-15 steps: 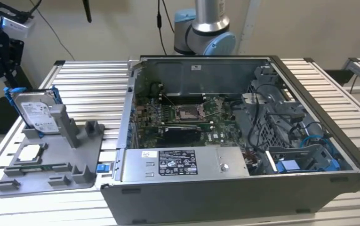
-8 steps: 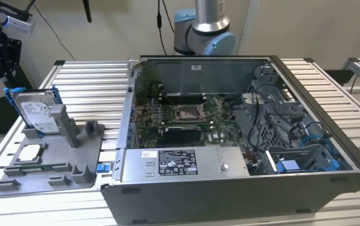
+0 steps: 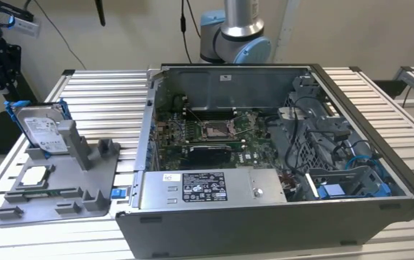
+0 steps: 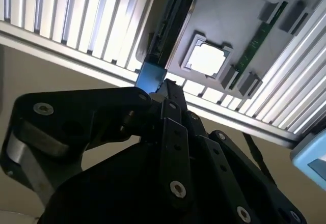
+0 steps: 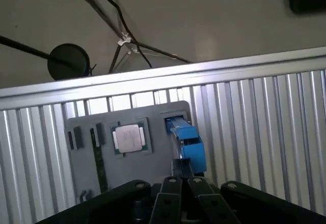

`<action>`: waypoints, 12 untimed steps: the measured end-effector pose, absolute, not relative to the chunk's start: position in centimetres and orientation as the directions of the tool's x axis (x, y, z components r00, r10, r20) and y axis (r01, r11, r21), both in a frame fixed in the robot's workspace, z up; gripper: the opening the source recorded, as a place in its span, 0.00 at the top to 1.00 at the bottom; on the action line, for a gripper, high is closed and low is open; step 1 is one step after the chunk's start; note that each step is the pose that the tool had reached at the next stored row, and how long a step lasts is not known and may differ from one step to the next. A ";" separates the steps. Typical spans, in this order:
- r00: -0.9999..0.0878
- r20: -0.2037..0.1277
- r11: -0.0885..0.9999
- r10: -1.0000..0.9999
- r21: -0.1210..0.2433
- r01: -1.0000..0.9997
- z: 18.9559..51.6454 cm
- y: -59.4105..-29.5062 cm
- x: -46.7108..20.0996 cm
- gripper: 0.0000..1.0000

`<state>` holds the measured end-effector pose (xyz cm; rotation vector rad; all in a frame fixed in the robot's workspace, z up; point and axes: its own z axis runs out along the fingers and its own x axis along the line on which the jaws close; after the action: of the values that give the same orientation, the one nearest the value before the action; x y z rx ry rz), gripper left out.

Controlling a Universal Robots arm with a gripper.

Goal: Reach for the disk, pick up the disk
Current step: 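Pick up the disk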

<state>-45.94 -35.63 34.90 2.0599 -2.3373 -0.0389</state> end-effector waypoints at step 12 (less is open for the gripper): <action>0.013 0.000 -0.013 -1.000 0.028 -1.000 34.8 -35.6 -45.9 1.00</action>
<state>-45.94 -35.63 34.77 2.2213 -2.1927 -0.0307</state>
